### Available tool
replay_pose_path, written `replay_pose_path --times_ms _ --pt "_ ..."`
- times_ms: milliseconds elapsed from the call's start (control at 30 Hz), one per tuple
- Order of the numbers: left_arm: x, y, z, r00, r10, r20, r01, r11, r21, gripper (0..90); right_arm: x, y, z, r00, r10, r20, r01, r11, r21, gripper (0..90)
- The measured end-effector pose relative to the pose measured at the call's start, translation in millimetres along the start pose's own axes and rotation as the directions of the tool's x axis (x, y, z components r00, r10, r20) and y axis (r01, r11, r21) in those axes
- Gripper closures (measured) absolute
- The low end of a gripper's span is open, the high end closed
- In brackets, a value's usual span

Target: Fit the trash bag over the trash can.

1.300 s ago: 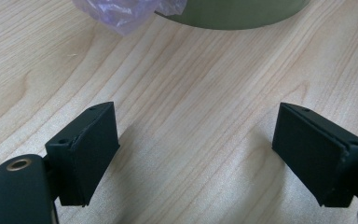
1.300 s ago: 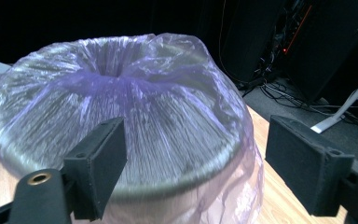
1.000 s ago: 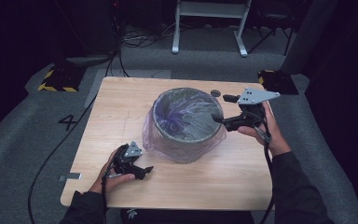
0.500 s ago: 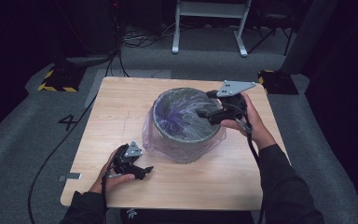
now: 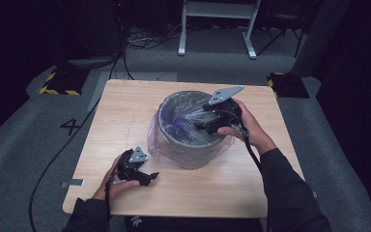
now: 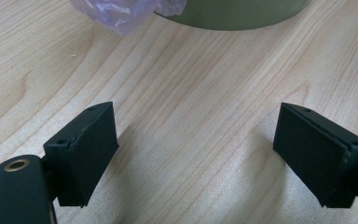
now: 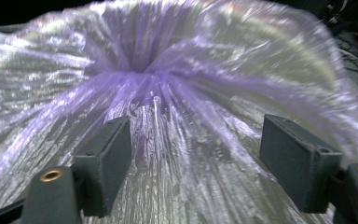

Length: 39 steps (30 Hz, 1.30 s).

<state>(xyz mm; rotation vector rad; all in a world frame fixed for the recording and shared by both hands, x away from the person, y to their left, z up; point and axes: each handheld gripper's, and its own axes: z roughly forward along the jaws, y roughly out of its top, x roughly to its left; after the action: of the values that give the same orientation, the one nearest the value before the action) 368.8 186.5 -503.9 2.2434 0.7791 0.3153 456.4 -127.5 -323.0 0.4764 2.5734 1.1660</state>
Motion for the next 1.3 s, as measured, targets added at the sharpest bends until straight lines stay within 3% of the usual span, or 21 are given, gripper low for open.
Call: replay_pose_path --times_ms 367,600,733,900,1033,1300 --pt "-0.3 0.0 0.0 0.9999 0.009 0.006 -0.009 1.0000 0.000 13.3 1.1 -3.7 8.9 0.9999 -0.016 -0.003 0.016 0.997 0.077 23.9" --pt "-0.4 0.0 0.0 0.9999 0.011 0.008 -0.011 0.9999 0.000 13.3 -1.1 0.0 14.1 0.9996 -0.024 -0.015 0.026 0.986 0.164 24.8" --pt "-0.6 0.0 -0.1 0.9999 0.014 0.010 -0.014 0.9999 0.001 13.3 -2.4 3.4 19.4 0.9993 -0.028 -0.023 0.033 0.973 0.229 23.8" --pt "-1.0 -0.1 -0.1 0.9998 0.014 0.013 -0.014 0.9999 0.000 13.3 -5.0 6.9 26.4 0.9994 0.004 -0.035 0.007 0.949 0.316 23.5" --pt "-1.0 -0.1 -0.2 0.9998 0.015 0.013 -0.015 0.9999 0.000 13.4 -5.7 7.1 28.5 0.9987 0.013 -0.049 0.005 0.933 0.359 23.1" --pt "-1.1 -0.1 -0.2 0.9998 0.014 0.013 -0.014 0.9999 0.001 13.4 -7.1 8.6 32.1 0.9983 0.034 -0.048 -0.012 0.916 0.401 23.2"
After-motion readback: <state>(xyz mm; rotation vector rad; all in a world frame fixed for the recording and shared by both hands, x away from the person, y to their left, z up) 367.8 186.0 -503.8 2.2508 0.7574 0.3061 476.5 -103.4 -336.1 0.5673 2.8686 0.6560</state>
